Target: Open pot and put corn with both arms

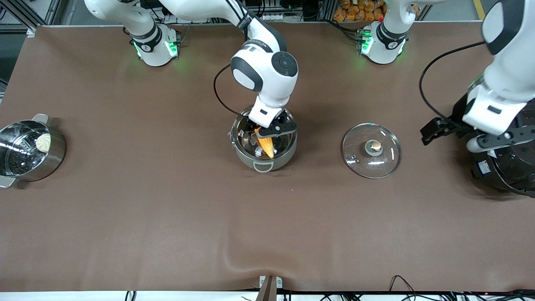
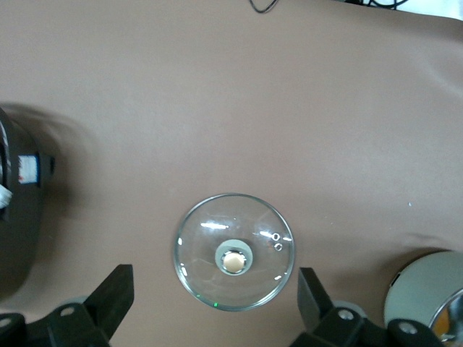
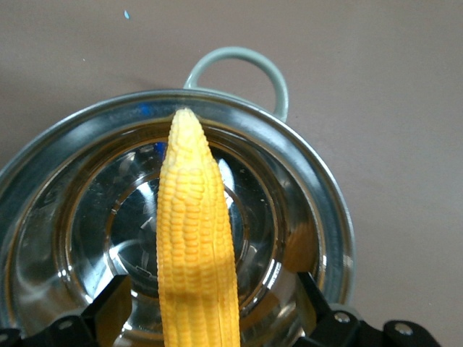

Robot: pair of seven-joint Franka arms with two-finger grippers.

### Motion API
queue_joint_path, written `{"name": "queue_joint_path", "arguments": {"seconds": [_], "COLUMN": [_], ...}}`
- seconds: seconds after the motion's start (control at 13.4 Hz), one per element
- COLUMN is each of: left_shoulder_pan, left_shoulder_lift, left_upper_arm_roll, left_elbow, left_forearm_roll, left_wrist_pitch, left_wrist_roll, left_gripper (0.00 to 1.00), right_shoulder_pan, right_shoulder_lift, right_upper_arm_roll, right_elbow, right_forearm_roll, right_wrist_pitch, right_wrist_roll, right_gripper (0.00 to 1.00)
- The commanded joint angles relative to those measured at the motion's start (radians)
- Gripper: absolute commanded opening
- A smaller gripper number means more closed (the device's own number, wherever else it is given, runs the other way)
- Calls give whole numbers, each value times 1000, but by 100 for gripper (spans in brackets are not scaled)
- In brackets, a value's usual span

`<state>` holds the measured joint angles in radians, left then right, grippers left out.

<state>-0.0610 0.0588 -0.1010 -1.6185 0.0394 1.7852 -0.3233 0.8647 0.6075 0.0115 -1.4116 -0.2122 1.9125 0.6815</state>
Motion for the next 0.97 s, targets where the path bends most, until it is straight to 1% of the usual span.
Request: {"name": "queue_joint_path", "arguments": {"seconds": [0.0,0.15,0.3,0.6,0.82,0.89], "left_shoulder_pan": [23,38,43,21,20,21], "left_shoulder_lift": [-45,-59,-57,-47,-51,-53], "left_upper_arm_roll": [-8,-8,-8,4,4,1], "left_elbow": [-3,-3,0,26,19,19], "left_forearm_roll": [19,14,10,2,0,0], "left_wrist_pitch": [-65,-75,-75,-81,-116,-116], "left_wrist_roll": [55,88,119,133,155,155], "left_gripper": [100,100,100,100,100,100], "right_shoulder_pan": [-9,-61,-142,-337,-488,-524], "right_shoulder_lift": [-69,-110,-146,-175,-225,-253], "right_upper_arm_roll": [-13,-13,-13,-12,-12,-13], "right_elbow": [-9,-9,-10,-12,-18,-23], "right_forearm_roll": [71,125,151,152,154,154], "right_wrist_pitch": [-39,-78,-145,-210,-282,-308], "right_wrist_roll": [16,12,-17,-279,-495,-544], "right_gripper": [100,100,100,100,100,100]}}
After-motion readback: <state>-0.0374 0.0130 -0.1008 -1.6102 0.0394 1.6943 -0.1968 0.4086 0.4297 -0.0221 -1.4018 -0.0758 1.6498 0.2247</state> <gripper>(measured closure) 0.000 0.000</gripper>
